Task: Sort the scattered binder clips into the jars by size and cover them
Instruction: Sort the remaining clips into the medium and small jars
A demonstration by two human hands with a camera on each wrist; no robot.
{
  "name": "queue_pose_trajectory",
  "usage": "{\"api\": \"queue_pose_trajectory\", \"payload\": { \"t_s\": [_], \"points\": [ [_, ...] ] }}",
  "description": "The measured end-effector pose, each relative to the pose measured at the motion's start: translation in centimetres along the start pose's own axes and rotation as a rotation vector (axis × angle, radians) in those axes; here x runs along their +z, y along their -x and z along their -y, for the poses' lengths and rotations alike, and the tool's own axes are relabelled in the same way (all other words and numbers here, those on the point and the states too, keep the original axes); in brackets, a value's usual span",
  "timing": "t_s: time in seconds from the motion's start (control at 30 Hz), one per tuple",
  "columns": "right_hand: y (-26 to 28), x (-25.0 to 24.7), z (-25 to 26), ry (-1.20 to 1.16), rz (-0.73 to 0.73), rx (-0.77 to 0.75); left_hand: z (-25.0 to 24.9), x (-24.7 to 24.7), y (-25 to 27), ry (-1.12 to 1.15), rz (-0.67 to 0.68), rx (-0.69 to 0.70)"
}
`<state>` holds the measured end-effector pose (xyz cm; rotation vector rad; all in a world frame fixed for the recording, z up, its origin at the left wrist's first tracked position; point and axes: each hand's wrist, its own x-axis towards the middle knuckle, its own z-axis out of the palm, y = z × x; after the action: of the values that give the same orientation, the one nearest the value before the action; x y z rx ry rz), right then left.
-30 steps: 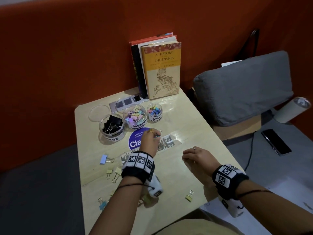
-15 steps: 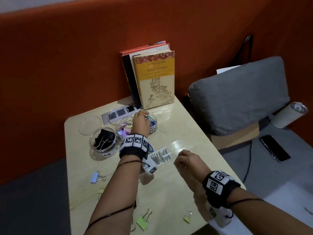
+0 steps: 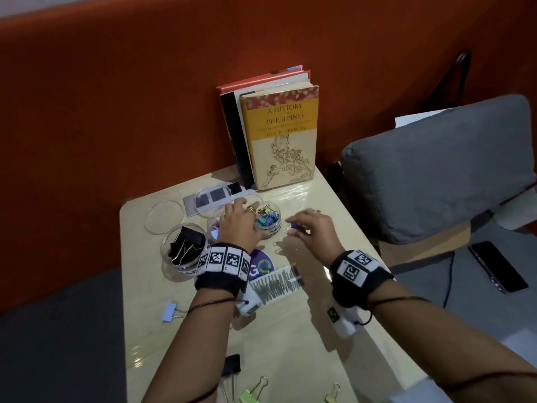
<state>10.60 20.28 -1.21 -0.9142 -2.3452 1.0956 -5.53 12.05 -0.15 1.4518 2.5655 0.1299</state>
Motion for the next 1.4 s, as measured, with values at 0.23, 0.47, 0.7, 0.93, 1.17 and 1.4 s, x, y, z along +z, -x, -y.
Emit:
{"api": "queue_pose_trajectory", "payload": {
  "t_s": [0.23,0.47,0.7,0.93,1.17,1.4],
  "points": [
    [-6.0,2.5,2.2,0.03,0.188,-0.031,1.2,-0.2,-0.1,0.13,0.046,-0.038],
    [-3.6,2.1,1.9,0.098,0.205,-0.153,2.4,-0.9,5.0,0.234,0.007,-0.027],
    [5.2,2.1,0.3,0.158,0.332,-0.223,2.1,1.6,14.0,0.31,0.093,-0.057],
    [14.2,1.5,-0.8,0.188,0.568,-0.172,1.7,5.2,22.7,0.406,0.034,-0.048],
    [20.8,0.1,-1.4,0.232,0.726,-0.128,1.1,6.9,29.4,0.393,0.141,-0.02],
    [23.0,0.4,-1.5,0.269,0.652,-0.104,1.0,8.5,29.3,0.317,0.12,-0.049]
  ]
}}
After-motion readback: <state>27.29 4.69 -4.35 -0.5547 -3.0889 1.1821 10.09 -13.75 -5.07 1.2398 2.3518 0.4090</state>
